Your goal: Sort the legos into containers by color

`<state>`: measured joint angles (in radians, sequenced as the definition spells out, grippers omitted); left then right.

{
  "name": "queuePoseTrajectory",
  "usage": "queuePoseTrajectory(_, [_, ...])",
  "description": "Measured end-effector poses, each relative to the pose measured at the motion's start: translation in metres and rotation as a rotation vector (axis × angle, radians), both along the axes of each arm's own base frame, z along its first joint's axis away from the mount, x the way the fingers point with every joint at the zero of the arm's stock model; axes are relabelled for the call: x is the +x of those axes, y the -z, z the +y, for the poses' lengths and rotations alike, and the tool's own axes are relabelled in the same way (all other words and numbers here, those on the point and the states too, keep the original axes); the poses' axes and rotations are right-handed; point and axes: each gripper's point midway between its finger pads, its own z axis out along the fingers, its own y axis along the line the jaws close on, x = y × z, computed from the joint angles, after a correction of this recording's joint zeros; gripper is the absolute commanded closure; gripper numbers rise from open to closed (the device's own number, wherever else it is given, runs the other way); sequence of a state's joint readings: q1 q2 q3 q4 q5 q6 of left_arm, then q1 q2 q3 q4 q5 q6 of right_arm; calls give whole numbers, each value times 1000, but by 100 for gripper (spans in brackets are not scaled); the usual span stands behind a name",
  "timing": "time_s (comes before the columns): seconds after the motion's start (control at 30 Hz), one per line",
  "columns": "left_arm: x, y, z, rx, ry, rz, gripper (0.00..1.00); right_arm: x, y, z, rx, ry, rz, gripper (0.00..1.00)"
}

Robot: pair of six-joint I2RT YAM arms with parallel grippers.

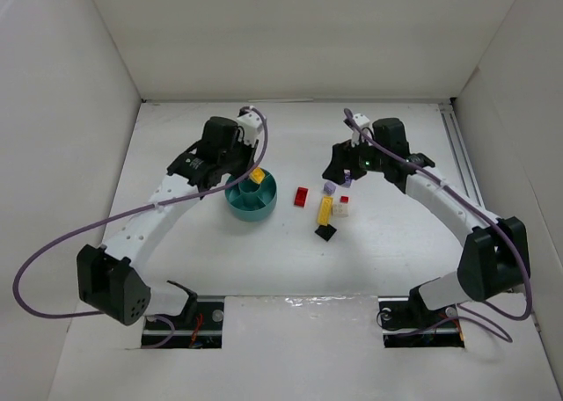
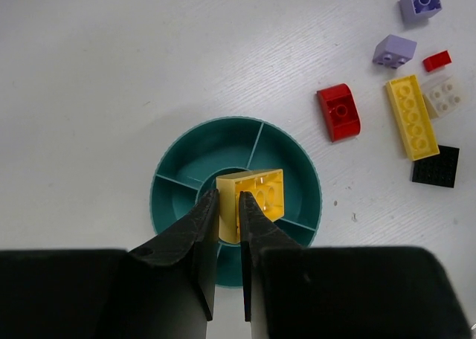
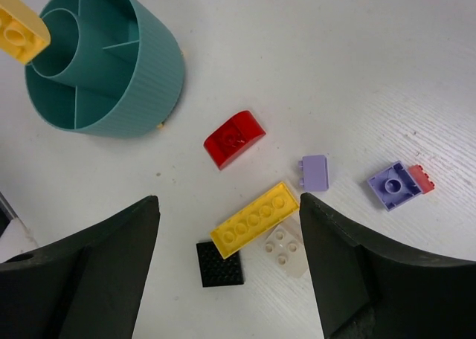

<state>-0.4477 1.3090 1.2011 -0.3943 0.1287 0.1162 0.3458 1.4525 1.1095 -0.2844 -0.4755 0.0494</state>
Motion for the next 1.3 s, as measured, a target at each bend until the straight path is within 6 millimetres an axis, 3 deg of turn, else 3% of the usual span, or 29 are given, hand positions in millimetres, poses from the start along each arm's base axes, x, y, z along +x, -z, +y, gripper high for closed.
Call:
queuePoseTrajectory(0.17, [-4,5,-21,44,2,7,100,1,4,-9,-2,24,14,19])
queuePoseTrajectory(0.33, [-4,6,-29,92,-25,-13,100,5,3,-21,1,59,12,19])
queuePoseTrajectory(0.67, [-9,34,-33,224,-51,18,100,8,3,-30,1,85,8,19])
queuePoseTrajectory(1.3, [-12,43,-37,324,-65,-9,99,8,8,-35,-1,96,19,18])
